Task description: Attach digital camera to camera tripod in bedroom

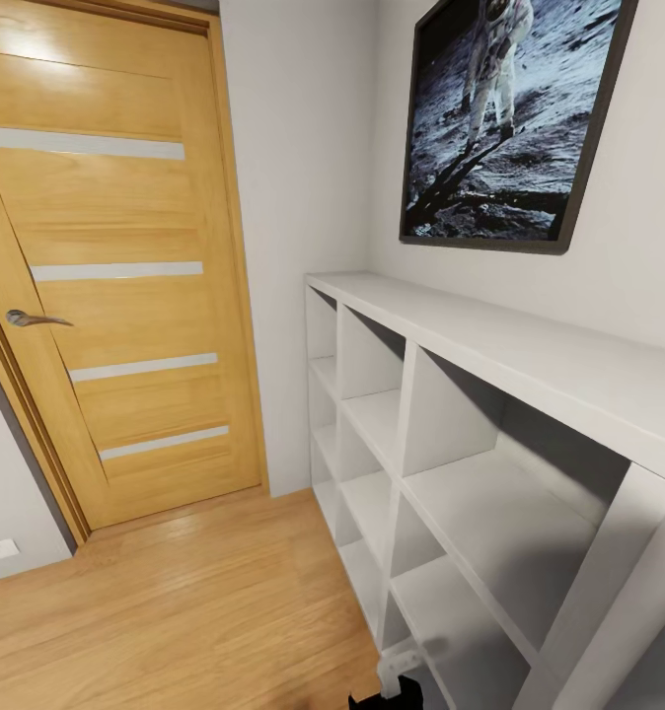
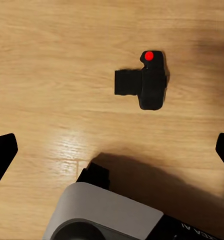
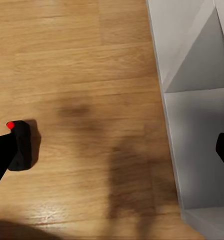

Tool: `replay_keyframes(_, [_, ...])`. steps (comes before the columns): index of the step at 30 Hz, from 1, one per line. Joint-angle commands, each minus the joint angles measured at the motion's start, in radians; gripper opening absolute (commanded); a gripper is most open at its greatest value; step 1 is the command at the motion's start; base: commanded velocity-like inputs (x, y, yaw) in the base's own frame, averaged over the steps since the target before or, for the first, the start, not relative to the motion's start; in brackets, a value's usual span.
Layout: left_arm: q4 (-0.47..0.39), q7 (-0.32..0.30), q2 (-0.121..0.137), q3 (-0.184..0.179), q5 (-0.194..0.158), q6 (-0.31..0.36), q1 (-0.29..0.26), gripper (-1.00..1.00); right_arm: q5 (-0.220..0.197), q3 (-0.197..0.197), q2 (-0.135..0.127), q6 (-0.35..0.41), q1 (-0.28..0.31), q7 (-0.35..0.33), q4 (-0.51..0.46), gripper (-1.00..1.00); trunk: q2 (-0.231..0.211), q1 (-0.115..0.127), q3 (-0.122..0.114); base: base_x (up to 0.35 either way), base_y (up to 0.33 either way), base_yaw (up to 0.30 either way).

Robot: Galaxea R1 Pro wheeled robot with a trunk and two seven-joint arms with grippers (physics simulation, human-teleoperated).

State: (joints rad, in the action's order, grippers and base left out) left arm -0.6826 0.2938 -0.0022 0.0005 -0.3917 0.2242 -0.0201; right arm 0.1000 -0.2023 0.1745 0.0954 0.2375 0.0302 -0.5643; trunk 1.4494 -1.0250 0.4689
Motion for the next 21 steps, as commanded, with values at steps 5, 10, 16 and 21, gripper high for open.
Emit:
replay_keyframes(5, [-0.003,0.005,-0.006,-0.001,-0.007,0.004,0.0,1.0,0.01,-0.002,0.0,0.007,0.0,0.003,-0.002,1.0,0.001,0.0,0.001,0.0,0.0,0.0])
replay_keyframes(10, [-0.002,0.005,-0.011,-0.002,-0.006,0.004,0.0,1.0,0.01,-0.002,0.0,0.007,0.0,0.002,-0.002,1.0,0.029,-0.015,0.014,0.0,0.0,0.0])
replay_keyframes(16, [0.0,0.004,-0.011,-0.003,-0.006,0.004,0.0,1.0,0.01,-0.001,0.0,0.007,0.0,0.002,-0.002,1.0,0.071,-0.038,0.032,0.0,0.0,0.0])
replay_keyframes(21, [0.0,0.003,-0.01,-0.003,-0.006,0.005,0.0,1.0,0.01,0.001,0.0,0.007,0.0,0.002,-0.001,1.0,0.106,-0.057,0.048,0.0,0.0,0.0])
